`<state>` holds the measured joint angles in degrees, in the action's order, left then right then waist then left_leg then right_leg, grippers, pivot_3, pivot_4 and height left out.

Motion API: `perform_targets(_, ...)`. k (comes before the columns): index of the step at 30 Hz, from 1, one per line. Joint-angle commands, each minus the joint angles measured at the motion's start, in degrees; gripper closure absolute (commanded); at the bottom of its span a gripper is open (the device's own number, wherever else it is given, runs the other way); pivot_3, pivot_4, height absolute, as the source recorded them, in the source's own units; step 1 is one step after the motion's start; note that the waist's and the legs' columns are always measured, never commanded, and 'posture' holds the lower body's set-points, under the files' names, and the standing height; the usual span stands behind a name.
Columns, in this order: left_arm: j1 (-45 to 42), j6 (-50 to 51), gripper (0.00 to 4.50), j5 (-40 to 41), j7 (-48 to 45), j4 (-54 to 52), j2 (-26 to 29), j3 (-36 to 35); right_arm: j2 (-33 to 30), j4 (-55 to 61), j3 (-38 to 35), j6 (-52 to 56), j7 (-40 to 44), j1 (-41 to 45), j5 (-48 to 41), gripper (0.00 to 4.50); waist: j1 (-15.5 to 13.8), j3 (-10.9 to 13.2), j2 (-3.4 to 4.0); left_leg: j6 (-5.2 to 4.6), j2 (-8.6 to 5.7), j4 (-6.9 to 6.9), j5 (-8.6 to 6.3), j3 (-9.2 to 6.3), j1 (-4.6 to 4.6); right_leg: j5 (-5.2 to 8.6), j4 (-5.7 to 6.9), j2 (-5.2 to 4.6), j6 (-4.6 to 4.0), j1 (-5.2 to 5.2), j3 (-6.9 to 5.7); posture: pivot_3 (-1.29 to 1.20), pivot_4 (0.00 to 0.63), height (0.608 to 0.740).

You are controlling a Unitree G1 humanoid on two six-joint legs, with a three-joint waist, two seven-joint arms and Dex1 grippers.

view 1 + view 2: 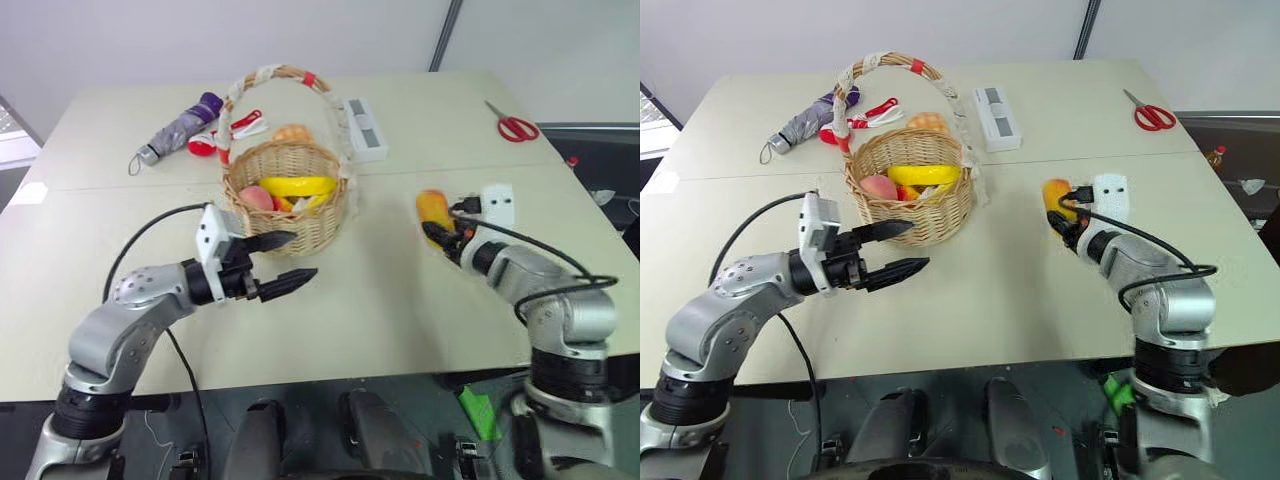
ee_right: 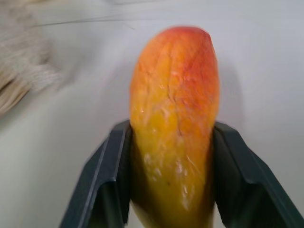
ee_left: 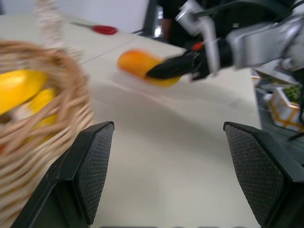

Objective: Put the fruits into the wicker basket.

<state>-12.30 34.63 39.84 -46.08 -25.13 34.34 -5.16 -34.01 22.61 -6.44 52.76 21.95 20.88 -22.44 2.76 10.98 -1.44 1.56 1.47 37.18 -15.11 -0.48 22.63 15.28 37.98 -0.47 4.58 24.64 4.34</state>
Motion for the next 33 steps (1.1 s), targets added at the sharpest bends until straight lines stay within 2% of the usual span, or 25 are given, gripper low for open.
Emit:
perform_targets(1, 0.5, -0.8, 0.54, 2.7, -0.5, 0.8, 1.2, -5.8, -3.0, 9.3, 5.1, -9.3, 12.9, -0.2, -3.2, 2.87, 0.2, 0.0, -0.01, 0.00, 0.02, 0.00, 0.00, 0.00, -0.03, 0.00, 0.00, 0.02, 0.00, -0.02, 0.00, 0.00, 0.150, 0.740)
perform_targets(4, 1.1, -1.0, 0.54, 3.4, -1.1, 2.0, 2.1, -8.4, -2.9, 12.5, 8.1, -11.4, 19.2, 2.5, -6.9, 2.87, 0.2, 0.0, -0.01, 0.00, 0.05, 0.01, 0.00, -0.01, -0.11, 0.00, 0.01, 0.05, 0.00, -0.09, 0.00, 0.00, 0.150, 0.740)
perform_targets(9, 2.1, -1.1, 0.54, 2.9, -0.6, 2.1, 2.9, -10.0, 5.3, 5.3, 15.8, -12.0, 16.2, 14.0, -3.5, 2.87, 0.3, 0.0, -0.04, 0.00, 0.06, 0.11, 0.00, 0.02, -0.14, -0.01, 0.00, -0.01, 0.00, -0.15, 0.00, 0.00, 0.150, 0.740)
perform_targets(12, 3.5, -1.0, 0.54, 3.2, 0.4, 0.4, 2.6, -10.4, 13.4, -6.4, 19.3, -10.1, 9.2, 22.9, 1.9, 2.87, 0.5, 0.0, -0.04, 0.00, 0.11, 0.09, 0.00, 0.02, -0.17, -0.01, 0.03, -0.03, -0.02, -0.15, -0.01, 0.00, 0.150, 0.740)
perform_targets(18, 4.9, -0.8, 0.54, 3.5, 2.7, -2.4, 1.1, -9.7, 20.7, -24.7, 21.0, -14.8, 5.7, 31.7, 8.6, 2.87, -0.2, 0.0, -0.06, 0.02, 0.10, 0.01, 0.00, 0.01, -0.02, -0.03, -0.02, -0.22, -0.04, -0.07, -0.04, 0.00, 0.150, 0.740)
perform_targets(23, 5.4, -0.8, 0.54, 3.9, 4.5, -3.5, 0.3, -10.1, 21.9, -24.3, 19.9, -20.3, 7.4, 31.7, 9.5, 0.42, -0.2, 0.0, -0.06, 0.02, 0.06, 0.00, 0.00, -0.01, 0.02, -0.04, -0.03, -0.32, -0.02, -0.02, -0.04, 0.00, 0.150, 0.740)
perform_targets(24, 5.5, -0.9, 0.54, 3.9, 4.6, -3.6, 0.3, -10.2, 21.6, -22.9, 20.0, -21.8, 8.1, 31.2, 9.6, 0.09, -0.2, 0.0, -0.06, 0.02, 0.07, 0.01, 0.00, -0.01, 0.01, -0.04, -0.03, -0.30, -0.02, -0.02, -0.05, 0.00, 0.150, 0.740)
perform_targets(25, 5.5, -1.0, 0.54, 3.9, 4.6, -3.6, 0.4, -10.2, 21.5, -22.1, 20.0, -22.9, 8.5, 30.8, 9.7, 0.09, -0.1, 0.0, -0.06, 0.02, 0.08, 0.01, 0.00, -0.01, 0.01, -0.04, -0.02, -0.29, -0.02, -0.02, -0.05, 0.00, 0.150, 0.740)
perform_targets(29, 5.5, -2.7, 0.54, 3.1, 5.9, -3.0, -0.7, -10.8, 14.7, -4.3, 15.6, -22.0, 16.7, 19.2, 1.6, 0.09, -0.6, 0.0, -0.06, 0.01, 0.11, -0.03, -0.01, -0.06, 0.02, -0.03, -0.02, -0.23, -0.03, -0.05, -0.11, 0.00, 0.150, 0.740)
perform_targets(33, 4.1, -5.6, 0.54, 2.0, 6.6, -1.3, -2.0, -11.5, 12.4, -0.1, 10.4, -17.3, 13.8, 12.1, -1.6, 0.09, -0.4, 0.0, -0.08, 0.01, 0.08, 0.06, -0.01, -0.14, 0.10, -0.05, -0.11, -0.33, 0.00, -0.06, -0.14, 0.00, 0.150, 0.740)
